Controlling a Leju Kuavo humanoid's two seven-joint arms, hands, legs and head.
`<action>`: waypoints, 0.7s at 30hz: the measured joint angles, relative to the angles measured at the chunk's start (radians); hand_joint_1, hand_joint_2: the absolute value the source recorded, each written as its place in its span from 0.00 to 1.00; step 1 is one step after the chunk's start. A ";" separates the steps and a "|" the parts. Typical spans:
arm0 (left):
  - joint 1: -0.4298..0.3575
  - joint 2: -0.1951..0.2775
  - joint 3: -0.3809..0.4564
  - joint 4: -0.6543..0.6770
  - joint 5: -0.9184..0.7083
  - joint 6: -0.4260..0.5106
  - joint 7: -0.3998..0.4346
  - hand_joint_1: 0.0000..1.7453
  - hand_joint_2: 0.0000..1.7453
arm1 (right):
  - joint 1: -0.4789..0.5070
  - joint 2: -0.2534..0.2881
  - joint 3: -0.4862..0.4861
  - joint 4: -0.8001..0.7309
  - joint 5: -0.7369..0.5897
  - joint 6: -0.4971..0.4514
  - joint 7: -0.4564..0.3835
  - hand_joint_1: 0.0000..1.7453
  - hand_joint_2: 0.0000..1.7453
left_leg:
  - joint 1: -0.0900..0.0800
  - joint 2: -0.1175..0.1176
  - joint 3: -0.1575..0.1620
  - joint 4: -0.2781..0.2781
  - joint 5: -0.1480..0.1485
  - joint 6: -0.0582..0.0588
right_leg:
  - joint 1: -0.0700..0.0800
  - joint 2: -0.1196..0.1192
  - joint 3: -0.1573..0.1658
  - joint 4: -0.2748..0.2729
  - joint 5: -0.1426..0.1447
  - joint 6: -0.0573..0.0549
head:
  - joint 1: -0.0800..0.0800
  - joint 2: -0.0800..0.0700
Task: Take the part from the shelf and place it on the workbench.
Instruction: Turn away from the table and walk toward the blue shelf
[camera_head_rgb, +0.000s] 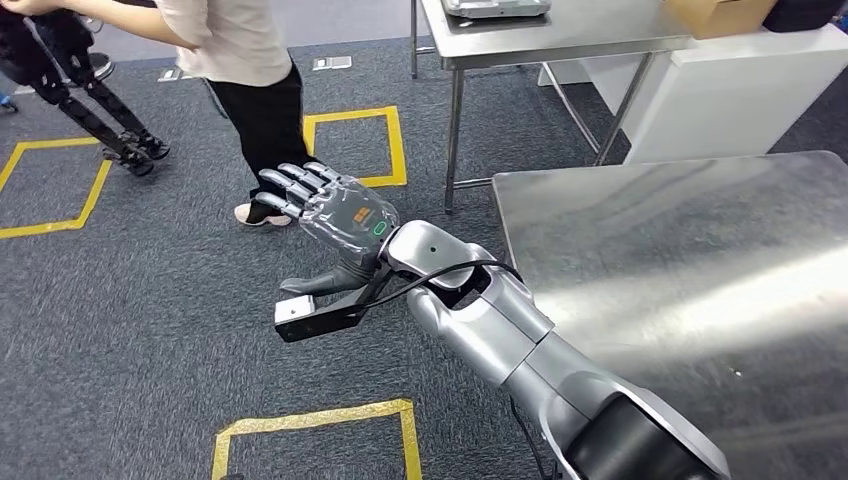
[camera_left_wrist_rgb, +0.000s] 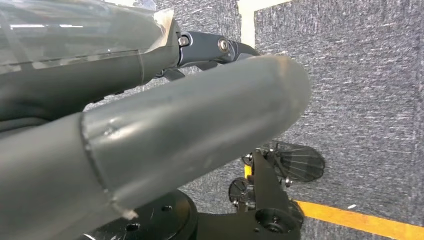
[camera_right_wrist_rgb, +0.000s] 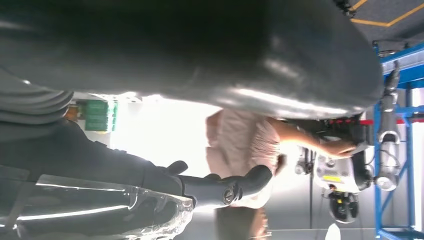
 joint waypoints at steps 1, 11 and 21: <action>0.000 0.000 0.000 0.000 -0.001 0.000 0.001 0.00 0.00 | 0.003 0.000 0.000 -0.002 0.001 0.000 0.000 0.00 0.00 | -0.002 -0.009 -0.001 -0.002 0.002 0.005 | 0.001 -0.007 0.001 -0.001 -0.001 0.004 | 0.000 0.000; -0.002 -0.006 -0.009 0.000 -0.045 -0.022 -0.028 0.00 0.00 | 0.029 -0.015 -0.004 -0.017 0.029 0.004 0.037 0.00 0.00 | 0.006 -0.093 0.009 -0.019 0.016 0.032 | -0.020 0.064 -0.104 0.196 -0.063 0.040 | 0.005 0.000; 0.004 -0.010 -0.016 0.000 -0.062 -0.033 -0.041 0.00 0.00 | 0.035 -0.013 -0.024 -0.043 0.047 0.018 0.042 0.00 0.00 | 0.013 -0.066 -0.064 0.123 -0.063 -0.016 | -0.029 0.062 -0.009 -0.001 0.016 0.003 | -0.001 0.000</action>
